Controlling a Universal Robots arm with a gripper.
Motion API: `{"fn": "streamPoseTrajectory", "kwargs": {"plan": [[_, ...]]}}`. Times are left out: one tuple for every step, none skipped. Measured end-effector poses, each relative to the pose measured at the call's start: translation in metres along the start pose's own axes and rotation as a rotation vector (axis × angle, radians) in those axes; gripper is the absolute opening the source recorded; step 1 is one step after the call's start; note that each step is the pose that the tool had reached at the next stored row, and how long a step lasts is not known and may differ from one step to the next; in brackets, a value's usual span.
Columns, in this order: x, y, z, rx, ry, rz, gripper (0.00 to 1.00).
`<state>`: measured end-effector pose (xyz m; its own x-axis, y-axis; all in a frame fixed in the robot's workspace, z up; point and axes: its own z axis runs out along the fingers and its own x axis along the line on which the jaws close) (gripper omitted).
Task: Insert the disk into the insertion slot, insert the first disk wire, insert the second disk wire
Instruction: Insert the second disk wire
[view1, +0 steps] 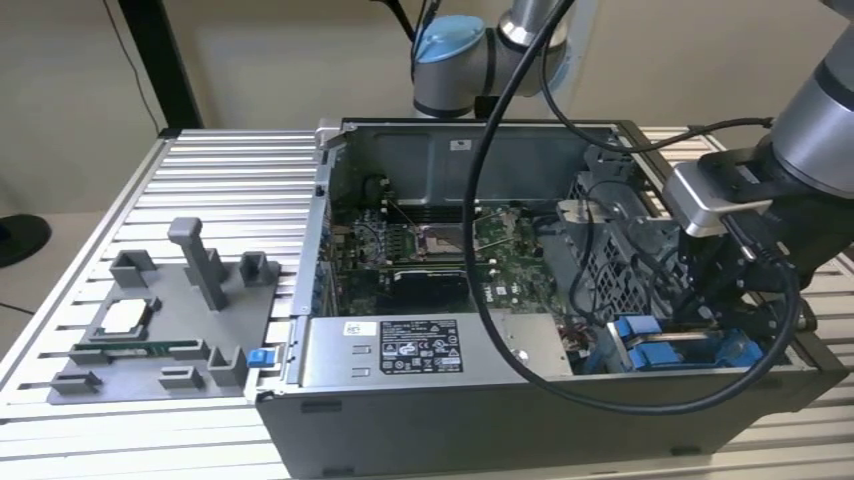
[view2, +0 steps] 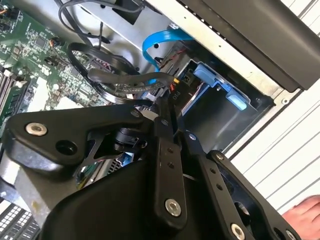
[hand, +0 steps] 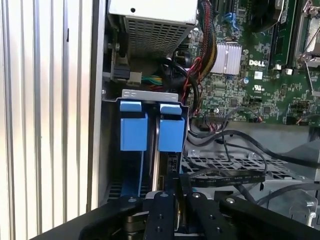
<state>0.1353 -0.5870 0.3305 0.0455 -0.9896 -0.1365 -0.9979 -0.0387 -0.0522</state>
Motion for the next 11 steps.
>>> {"fn": "streamPoseTrajectory", "kwargs": {"plan": [[0.0016,-0.0001,-0.0024,0.0000,0.0033,0.000,1.00],[0.0019,-0.0002,-0.0083,-0.0008,0.0131,0.000,1.00],[0.0018,-0.0004,-0.0116,-0.0012,0.0192,-0.001,1.00],[0.0017,-0.0004,-0.0118,-0.0014,0.0194,-0.001,1.00],[0.0016,-0.0004,-0.0121,-0.0015,0.0199,-0.001,1.00],[0.0016,-0.0003,-0.0123,-0.0015,0.0202,-0.001,1.00],[0.0016,-0.0003,-0.0122,-0.0014,0.0201,-0.001,1.00],[0.0016,-0.0003,-0.0122,-0.0014,0.0201,-0.001,1.00],[0.0016,-0.0003,-0.0123,-0.0015,0.0203,-0.001,1.00],[0.0016,-0.0003,-0.0121,-0.0014,0.0199,-0.001,1.00],[0.0016,-0.0003,-0.0123,-0.0015,0.0202,-0.001,1.00]]}}
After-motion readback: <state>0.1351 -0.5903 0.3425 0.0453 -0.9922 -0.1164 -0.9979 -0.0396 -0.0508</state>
